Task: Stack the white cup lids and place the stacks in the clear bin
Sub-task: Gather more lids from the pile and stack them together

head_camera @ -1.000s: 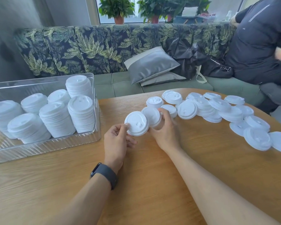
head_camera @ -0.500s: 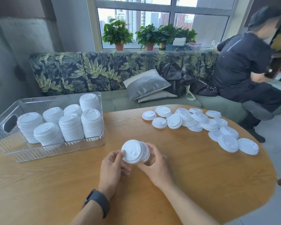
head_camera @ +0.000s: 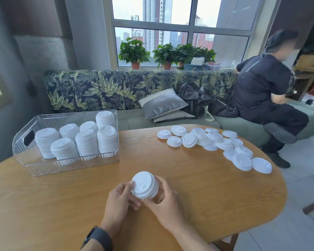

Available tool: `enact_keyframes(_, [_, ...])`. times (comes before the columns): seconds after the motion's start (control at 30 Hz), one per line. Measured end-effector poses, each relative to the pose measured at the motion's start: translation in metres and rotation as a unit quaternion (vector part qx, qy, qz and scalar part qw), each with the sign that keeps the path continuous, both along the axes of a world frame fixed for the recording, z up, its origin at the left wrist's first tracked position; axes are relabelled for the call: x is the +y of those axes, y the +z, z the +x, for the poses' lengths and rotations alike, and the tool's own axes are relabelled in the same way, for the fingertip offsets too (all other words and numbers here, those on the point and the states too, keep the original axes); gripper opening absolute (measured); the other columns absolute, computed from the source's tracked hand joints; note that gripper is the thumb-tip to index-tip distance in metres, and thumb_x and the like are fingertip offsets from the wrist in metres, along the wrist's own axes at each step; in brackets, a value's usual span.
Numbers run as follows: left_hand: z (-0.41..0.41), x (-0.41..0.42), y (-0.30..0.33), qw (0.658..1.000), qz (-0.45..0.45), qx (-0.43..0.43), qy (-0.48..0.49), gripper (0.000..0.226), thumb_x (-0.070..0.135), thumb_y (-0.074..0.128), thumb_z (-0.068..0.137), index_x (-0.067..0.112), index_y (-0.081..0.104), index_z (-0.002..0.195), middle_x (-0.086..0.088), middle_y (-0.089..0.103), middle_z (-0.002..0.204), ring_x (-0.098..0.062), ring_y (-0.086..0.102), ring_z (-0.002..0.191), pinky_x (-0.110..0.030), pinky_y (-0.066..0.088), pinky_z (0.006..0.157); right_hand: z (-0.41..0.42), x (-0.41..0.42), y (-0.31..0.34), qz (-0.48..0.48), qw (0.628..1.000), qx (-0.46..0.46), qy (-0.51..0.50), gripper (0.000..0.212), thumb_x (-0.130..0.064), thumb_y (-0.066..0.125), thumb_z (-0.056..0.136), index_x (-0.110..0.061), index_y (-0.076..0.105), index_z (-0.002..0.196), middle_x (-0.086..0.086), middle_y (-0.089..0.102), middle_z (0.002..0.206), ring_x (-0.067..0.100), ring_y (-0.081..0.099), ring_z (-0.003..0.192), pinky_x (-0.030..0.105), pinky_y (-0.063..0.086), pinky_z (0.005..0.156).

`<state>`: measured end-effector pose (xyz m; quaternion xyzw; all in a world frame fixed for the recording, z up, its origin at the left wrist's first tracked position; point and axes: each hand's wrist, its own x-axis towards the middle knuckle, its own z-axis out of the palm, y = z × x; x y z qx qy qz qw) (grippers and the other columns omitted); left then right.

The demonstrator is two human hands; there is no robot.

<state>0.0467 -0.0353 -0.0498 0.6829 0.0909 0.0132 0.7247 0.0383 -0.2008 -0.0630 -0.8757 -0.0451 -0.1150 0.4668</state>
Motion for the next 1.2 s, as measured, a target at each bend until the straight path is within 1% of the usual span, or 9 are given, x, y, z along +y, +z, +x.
enact_keyframes(0.13, [-0.002, 0.002, -0.001, 1.000, -0.018, 0.000, 0.006, 0.024, 0.022, 0.057, 0.106, 0.000, 0.065, 0.108, -0.029, 0.068, 0.065, -0.027, 0.060, 0.050, -0.033, 0.052, 0.053, -0.006, 0.000, 0.004, -0.005, 1.000, 0.015, 0.004, 0.069, -0.055, 0.080, 0.067, -0.045, 0.052, 0.130, -0.029, 0.057, 0.073, -0.005, 0.054, 0.058, 0.006, 0.035, 0.057])
enact_keyframes(0.27, [0.002, 0.003, -0.006, 1.000, -0.020, -0.002, 0.016, 0.024, 0.020, 0.058, 0.104, -0.003, 0.066, 0.109, -0.029, 0.067, 0.065, -0.031, 0.061, 0.053, -0.038, 0.052, 0.057, -0.003, 0.000, 0.003, 0.044, 0.996, 0.078, -0.003, 0.073, -0.051, 0.073, 0.068, -0.043, 0.049, 0.136, -0.015, 0.071, 0.103, 0.008, 0.062, 0.066, 0.022, 0.052, 0.066])
enact_keyframes(0.33, [0.003, 0.002, -0.008, 1.000, -0.020, -0.004, 0.018, 0.024, 0.019, 0.058, 0.104, -0.003, 0.066, 0.108, -0.028, 0.066, 0.064, -0.031, 0.060, 0.054, -0.038, 0.051, 0.058, 0.002, -0.003, 0.008, 0.117, 0.985, 0.127, -0.012, 0.067, -0.046, 0.066, 0.072, -0.035, 0.053, 0.137, -0.009, 0.073, 0.097, 0.007, 0.064, 0.063, 0.027, 0.055, 0.069])
enact_keyframes(0.43, [0.003, 0.001, -0.008, 1.000, -0.015, -0.008, 0.017, 0.022, 0.019, 0.059, 0.104, -0.001, 0.067, 0.107, -0.026, 0.065, 0.062, -0.030, 0.060, 0.054, -0.038, 0.051, 0.057, 0.007, -0.008, 0.019, 0.208, 0.961, 0.185, -0.006, 0.036, -0.024, 0.056, 0.093, -0.022, 0.065, 0.129, -0.003, 0.068, 0.062, 0.011, 0.060, 0.052, 0.023, 0.046, 0.055])
enact_keyframes(0.5, [0.004, 0.001, -0.008, 1.000, -0.013, -0.008, 0.018, 0.020, 0.018, 0.059, 0.104, 0.000, 0.067, 0.106, -0.025, 0.064, 0.061, -0.030, 0.059, 0.053, -0.036, 0.050, 0.055, 0.008, -0.010, 0.021, 0.233, 0.952, 0.196, -0.002, 0.027, -0.017, 0.049, 0.104, -0.017, 0.069, 0.124, -0.002, 0.064, 0.053, 0.013, 0.058, 0.049, 0.023, 0.043, 0.050])
enact_keyframes(0.63, [0.004, 0.001, -0.008, 1.000, -0.018, -0.012, 0.014, 0.019, 0.016, 0.062, 0.102, -0.001, 0.069, 0.106, -0.026, 0.064, 0.062, -0.030, 0.059, 0.054, -0.037, 0.051, 0.056, 0.010, -0.011, 0.024, 0.273, 0.938, 0.213, 0.009, 0.023, -0.012, 0.052, 0.104, -0.012, 0.073, 0.113, 0.002, 0.072, 0.069, 0.013, 0.059, 0.051, 0.023, 0.044, 0.049])
enact_keyframes(0.77, [0.003, 0.001, -0.009, 1.000, -0.022, -0.017, 0.000, 0.019, 0.017, 0.065, 0.101, -0.001, 0.070, 0.105, -0.026, 0.066, 0.065, -0.029, 0.059, 0.055, -0.039, 0.053, 0.060, 0.014, -0.017, 0.026, 0.327, 0.916, 0.230, 0.025, 0.022, -0.008, 0.052, 0.104, -0.005, 0.072, 0.112, 0.014, 0.071, 0.077, 0.017, 0.061, 0.058, 0.025, 0.048, 0.054])
enact_keyframes(1.03, [0.000, 0.001, -0.005, 0.999, -0.012, -0.031, -0.011, 0.017, 0.017, 0.069, 0.098, 0.001, 0.072, 0.105, -0.019, 0.069, 0.066, -0.023, 0.062, 0.056, -0.031, 0.055, 0.057, 0.014, -0.023, 0.026, 0.343, 0.906, 0.248, 0.034, 0.019, -0.011, 0.057, 0.103, -0.004, 0.073, 0.110, 0.011, 0.069, 0.073, 0.016, 0.060, 0.056, 0.024, 0.045, 0.051])
enact_keyframes(1.2, [0.000, 0.000, -0.007, 0.999, 0.000, -0.034, 0.003, 0.017, 0.017, 0.068, 0.099, 0.001, 0.072, 0.104, -0.019, 0.070, 0.066, -0.025, 0.063, 0.056, -0.034, 0.055, 0.059, 0.011, -0.017, 0.029, 0.327, 0.919, 0.217, 0.033, 0.029, -0.037, 0.067, 0.099, -0.010, 0.076, 0.105, 0.005, 0.073, 0.079, 0.017, 0.061, 0.055, 0.025, 0.045, 0.051])
